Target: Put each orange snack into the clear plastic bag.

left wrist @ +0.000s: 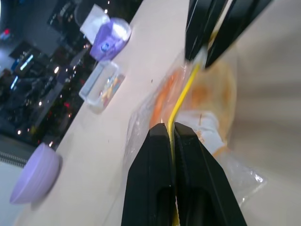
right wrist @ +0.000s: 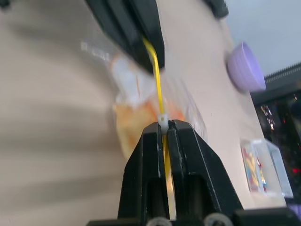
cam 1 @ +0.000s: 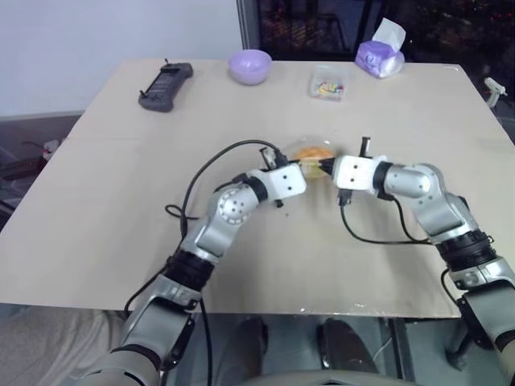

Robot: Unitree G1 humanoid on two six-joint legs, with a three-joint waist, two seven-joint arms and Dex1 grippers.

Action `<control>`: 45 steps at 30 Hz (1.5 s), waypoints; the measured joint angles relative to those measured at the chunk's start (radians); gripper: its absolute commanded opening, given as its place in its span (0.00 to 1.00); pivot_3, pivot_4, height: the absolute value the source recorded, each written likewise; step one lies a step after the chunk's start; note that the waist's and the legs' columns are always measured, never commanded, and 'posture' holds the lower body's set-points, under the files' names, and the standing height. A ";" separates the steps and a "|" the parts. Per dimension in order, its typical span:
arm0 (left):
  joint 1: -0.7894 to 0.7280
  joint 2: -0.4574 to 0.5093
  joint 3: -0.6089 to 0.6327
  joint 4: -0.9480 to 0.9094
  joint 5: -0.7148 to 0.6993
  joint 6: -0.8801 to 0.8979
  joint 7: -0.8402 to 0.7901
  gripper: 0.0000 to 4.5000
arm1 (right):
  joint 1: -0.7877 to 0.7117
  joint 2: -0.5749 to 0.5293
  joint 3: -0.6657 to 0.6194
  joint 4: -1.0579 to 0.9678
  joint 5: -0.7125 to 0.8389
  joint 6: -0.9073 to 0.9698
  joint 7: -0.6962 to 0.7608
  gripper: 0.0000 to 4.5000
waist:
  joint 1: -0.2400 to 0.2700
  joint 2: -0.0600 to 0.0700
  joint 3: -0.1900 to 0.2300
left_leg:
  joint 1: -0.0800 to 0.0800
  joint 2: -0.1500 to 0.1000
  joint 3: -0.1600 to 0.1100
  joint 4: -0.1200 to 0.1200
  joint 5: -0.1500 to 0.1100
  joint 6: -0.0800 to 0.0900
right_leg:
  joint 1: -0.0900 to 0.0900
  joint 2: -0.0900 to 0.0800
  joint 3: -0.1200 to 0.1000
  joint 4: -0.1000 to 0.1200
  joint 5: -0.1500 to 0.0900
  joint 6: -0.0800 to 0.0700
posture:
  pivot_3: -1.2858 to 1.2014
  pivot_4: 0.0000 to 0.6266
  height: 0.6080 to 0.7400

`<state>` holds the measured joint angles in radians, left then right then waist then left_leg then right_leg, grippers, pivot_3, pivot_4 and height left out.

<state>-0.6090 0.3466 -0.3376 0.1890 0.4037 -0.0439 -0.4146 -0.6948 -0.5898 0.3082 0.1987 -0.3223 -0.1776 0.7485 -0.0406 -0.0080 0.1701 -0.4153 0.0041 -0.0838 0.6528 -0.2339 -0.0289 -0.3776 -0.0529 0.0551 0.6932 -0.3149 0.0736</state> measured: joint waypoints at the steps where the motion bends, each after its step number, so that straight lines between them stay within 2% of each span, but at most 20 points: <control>1: -0.002 0.000 0.000 0.002 0.001 0.007 0.006 0.00 | 0.000 -0.006 0.000 0.001 -0.002 0.001 -0.004 0.01 | 0.000 0.000 0.000 | 0.000 0.000 0.000 0.000 0.000 0.000 | 0.000 0.000 0.000 0.000 0.000 0.000 | 0.52 0.24 1.00; 13: -0.006 0.011 0.000 0.013 0.004 0.019 0.029 0.00 | 0.006 -0.071 0.000 0.024 -0.015 0.011 -0.027 0.01 | 0.000 0.000 0.000 | 0.000 0.000 0.000 0.000 0.000 0.000 | 0.000 0.000 0.000 0.000 0.000 0.000 | 0.52 0.24 1.00; 27: -0.015 0.062 0.009 -0.003 0.027 -0.020 0.162 0.00 | 0.011 -0.105 0.000 0.018 -0.010 0.014 -0.060 0.01 | 0.000 0.000 0.000 | 0.000 0.000 0.000 0.000 0.000 0.000 | 0.000 0.000 0.000 0.000 0.000 0.000 | 0.52 0.24 1.00; 45: -0.013 0.076 0.015 -0.003 0.025 0.005 0.163 0.00 | 0.019 -0.119 -0.002 0.026 -0.010 0.044 -0.072 0.01 | 0.000 0.000 0.000 | 0.000 0.000 0.000 0.000 0.000 0.000 | 0.000 0.000 0.000 0.000 0.000 0.000 | 0.52 0.24 1.00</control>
<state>-0.6220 0.4231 -0.3227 0.1858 0.4286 -0.0386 -0.2517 -0.6757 -0.7084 0.3058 0.2243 -0.3318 -0.1341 0.6766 -0.0405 -0.0081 0.1701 -0.4155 0.0041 -0.0836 0.6528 -0.2339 -0.0289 -0.3776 -0.0531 0.0553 0.6932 -0.3149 0.0736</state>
